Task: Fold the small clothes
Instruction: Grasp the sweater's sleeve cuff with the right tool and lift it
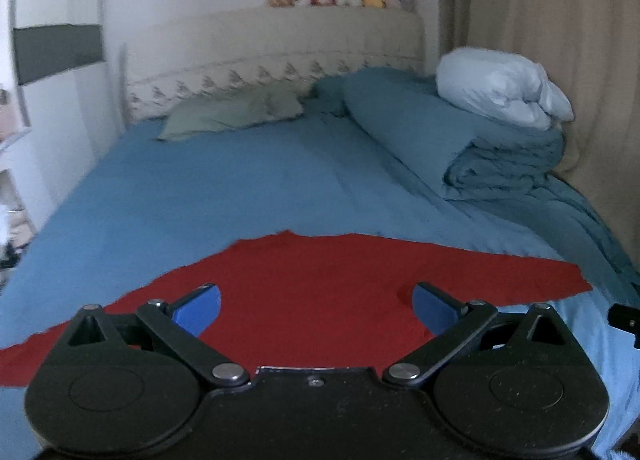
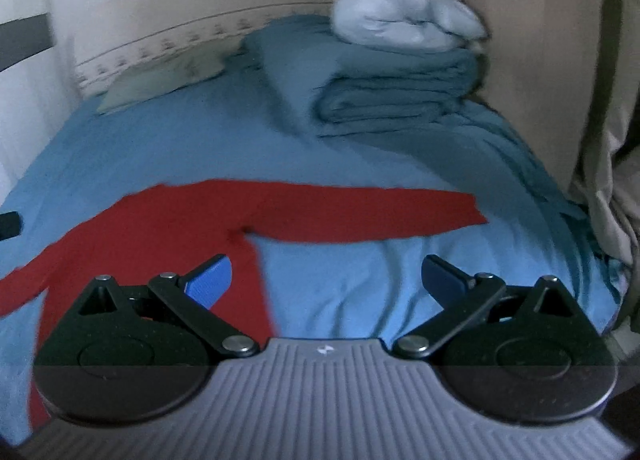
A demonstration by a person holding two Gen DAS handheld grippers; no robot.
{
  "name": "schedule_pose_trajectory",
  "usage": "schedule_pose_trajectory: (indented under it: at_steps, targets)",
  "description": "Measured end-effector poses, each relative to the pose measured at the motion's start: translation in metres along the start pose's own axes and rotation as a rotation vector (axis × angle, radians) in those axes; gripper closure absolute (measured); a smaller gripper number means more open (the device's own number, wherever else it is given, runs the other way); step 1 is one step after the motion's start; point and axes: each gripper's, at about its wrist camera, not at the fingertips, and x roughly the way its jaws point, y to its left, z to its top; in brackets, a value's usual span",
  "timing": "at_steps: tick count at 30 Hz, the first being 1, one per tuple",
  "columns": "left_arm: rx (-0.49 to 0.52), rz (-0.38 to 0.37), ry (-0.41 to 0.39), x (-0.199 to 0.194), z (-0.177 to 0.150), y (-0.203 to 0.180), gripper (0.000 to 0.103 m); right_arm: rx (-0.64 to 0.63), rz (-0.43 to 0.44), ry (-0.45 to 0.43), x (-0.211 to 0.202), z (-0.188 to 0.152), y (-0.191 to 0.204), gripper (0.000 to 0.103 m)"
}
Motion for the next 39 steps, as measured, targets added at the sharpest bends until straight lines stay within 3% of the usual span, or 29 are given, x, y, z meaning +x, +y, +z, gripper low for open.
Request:
schedule_pose_trajectory:
  at_steps: [4,9,15,19,26,31,34,39]
  targets:
    - [-0.027,-0.074,0.019,0.070,0.019,-0.005,0.000,0.059,-0.067,0.012,0.064,0.013,-0.038,0.000]
    - [-0.040,-0.112,0.065,0.155,0.026,-0.018,0.000,0.099,-0.149,0.007,0.145,0.005,-0.079,0.000]
    - [-0.034,-0.107,0.193,0.257,0.015,-0.039,0.000,0.218,-0.141,-0.020,0.231,-0.016,-0.127,0.000]
    - [-0.048,-0.082,0.269,0.303,0.007,-0.047,0.002,0.254,-0.158,-0.006,0.275,-0.026,-0.142,0.014]
    - [-0.024,-0.037,0.342,0.339,-0.005,-0.058,0.003,0.358,-0.178,-0.035,0.315,-0.036,-0.163,0.033]
    - [-0.020,-0.015,0.384,0.355,-0.015,-0.057,0.002,0.395,-0.204,-0.069,0.322,-0.033,-0.170,0.074]
    - [0.002,0.002,0.379,0.357,-0.017,-0.059,0.000,0.362,-0.220,-0.068,0.321,-0.026,-0.166,0.080]
    - [0.020,-0.015,0.405,0.361,-0.014,-0.056,0.000,0.310,-0.184,-0.107,0.309,0.001,-0.143,0.081]
